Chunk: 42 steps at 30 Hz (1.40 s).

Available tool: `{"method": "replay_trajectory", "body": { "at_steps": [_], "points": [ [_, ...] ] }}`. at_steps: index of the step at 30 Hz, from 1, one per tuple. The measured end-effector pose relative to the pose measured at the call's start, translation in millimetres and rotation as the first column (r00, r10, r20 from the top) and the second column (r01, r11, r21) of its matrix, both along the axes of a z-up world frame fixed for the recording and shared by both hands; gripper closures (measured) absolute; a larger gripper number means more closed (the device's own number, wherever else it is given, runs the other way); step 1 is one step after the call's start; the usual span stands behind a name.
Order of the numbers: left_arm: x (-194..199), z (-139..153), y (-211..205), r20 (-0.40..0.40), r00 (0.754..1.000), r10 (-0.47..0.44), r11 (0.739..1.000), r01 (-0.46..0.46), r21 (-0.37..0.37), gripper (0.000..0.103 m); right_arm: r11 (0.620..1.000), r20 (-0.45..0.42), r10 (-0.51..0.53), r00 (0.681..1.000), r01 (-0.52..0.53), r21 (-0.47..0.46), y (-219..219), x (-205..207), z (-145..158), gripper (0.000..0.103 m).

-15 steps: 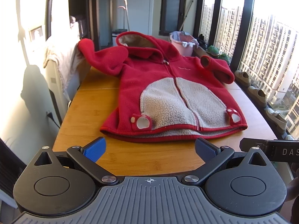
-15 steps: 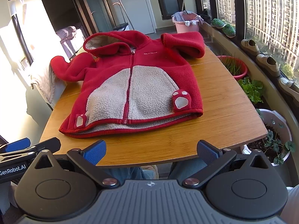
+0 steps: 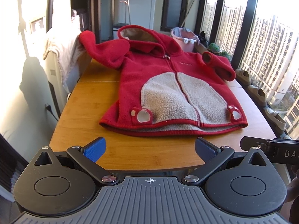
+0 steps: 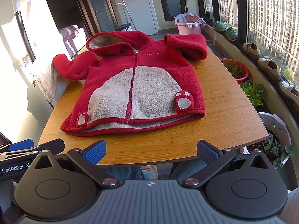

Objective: Fold clothes

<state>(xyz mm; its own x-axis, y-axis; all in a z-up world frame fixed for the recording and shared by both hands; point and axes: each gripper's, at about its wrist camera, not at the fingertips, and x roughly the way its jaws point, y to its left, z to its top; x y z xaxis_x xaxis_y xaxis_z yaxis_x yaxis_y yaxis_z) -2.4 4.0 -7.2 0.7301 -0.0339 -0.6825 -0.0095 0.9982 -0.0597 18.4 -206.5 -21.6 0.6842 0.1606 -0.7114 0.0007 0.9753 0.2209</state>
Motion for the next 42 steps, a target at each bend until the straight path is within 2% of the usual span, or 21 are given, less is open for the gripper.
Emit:
{"method": "replay_trajectory", "body": {
  "at_steps": [42],
  "points": [
    [-1.7, 4.5, 4.6, 0.002, 1.000, -0.007, 1.000, 0.007, -0.022, 0.000, 0.999, 0.005, 0.034, 0.999, -0.033, -0.022, 11.8, -5.9, 2.1, 0.000]
  ]
}}
